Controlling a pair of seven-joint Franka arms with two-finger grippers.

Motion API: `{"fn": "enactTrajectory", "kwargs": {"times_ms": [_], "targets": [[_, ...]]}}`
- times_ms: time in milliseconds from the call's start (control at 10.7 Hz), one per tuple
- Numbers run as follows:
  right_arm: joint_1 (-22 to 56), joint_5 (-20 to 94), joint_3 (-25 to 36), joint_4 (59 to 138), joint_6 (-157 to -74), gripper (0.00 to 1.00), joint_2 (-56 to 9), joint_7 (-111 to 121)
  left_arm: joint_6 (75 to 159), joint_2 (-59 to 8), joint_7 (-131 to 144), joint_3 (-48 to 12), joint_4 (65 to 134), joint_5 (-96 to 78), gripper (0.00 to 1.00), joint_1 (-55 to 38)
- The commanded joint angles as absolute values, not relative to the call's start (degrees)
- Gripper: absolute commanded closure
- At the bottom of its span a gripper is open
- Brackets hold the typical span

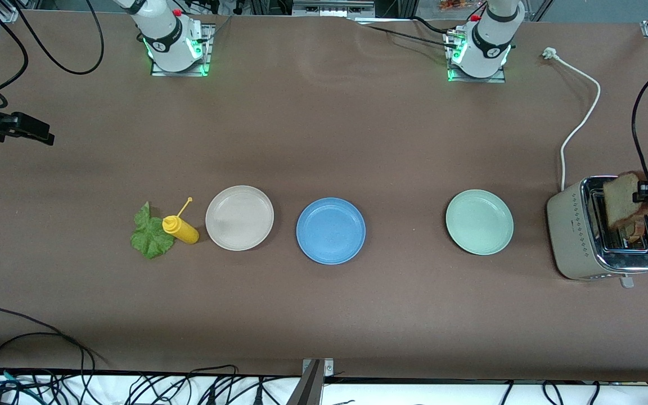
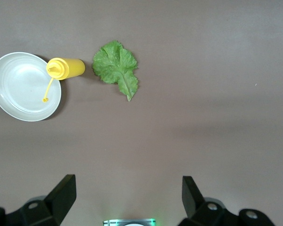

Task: Make sandwich in blue plate with both arms
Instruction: 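Grasp a bread slice with the left gripper and lift it out, then carry the bread slice with the left gripper over the blue plate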

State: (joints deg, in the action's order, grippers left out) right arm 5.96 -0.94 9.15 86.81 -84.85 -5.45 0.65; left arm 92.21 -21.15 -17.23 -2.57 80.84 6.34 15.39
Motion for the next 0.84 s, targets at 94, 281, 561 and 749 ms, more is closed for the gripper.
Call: {"fn": "enactTrajectory", "kwargs": {"times_ms": [94,281,561,749], "targets": [[5.98,-1.76,9.14,85.96,-83.85,0.00,-5.45,1.23,85.35,-17.51,-18.97,-6.22,76.64,7.73,1.00,13.45],[5.89,-1.67,9.23,85.87,-83.85,0.00,-5.45,1.23,85.25,-16.79,-19.60,-10.27,76.55,6.95,1.00,13.45],[5.89,-1.67,9.23,85.87,-83.85,0.00,-5.45,1.23,85.17,-16.79,-19.51,-15.80,76.46,-0.06,1.00,13.45],[5.89,-1.67,9.23,85.87,-83.94,0.00,-5.45,1.23,85.43,-19.23,-18.37,-20.54,76.64,-3.76,1.00,13.18]]}}
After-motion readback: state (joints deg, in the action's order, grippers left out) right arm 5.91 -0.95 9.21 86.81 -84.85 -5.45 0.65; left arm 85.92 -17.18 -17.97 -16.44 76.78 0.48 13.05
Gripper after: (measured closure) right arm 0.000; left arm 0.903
